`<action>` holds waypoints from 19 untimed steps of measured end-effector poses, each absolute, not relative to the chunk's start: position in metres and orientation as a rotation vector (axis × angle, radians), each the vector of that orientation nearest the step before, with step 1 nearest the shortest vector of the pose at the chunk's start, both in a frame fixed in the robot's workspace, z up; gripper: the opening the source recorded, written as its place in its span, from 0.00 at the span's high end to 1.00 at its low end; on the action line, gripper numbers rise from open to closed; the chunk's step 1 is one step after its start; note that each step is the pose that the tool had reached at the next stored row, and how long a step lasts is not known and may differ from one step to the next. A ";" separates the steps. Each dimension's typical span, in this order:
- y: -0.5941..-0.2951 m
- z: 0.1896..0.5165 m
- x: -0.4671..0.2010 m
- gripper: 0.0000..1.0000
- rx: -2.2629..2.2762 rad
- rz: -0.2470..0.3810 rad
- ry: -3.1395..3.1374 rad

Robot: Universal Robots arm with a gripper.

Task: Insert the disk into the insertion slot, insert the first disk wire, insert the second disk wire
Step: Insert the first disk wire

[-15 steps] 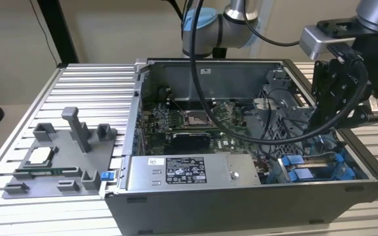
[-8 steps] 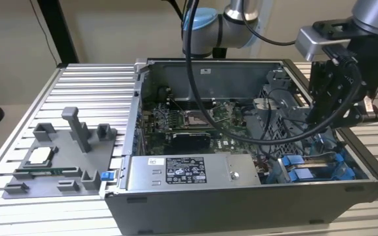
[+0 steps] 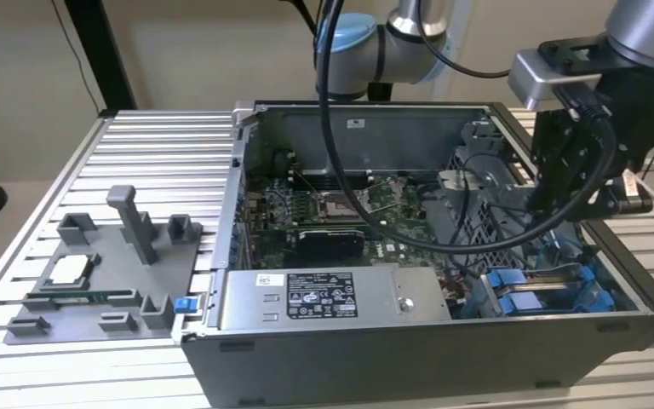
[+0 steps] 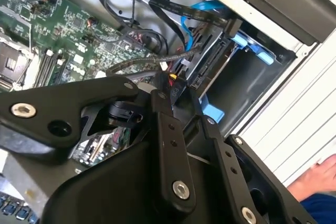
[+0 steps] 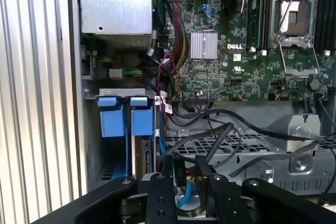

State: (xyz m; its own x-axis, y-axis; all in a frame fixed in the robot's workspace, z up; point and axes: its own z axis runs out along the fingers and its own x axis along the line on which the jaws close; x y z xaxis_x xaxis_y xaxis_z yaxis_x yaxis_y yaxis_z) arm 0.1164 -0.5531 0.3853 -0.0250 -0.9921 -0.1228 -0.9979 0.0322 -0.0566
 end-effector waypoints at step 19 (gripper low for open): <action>-0.556 0.384 0.117 0.00 -2.154 0.072 2.095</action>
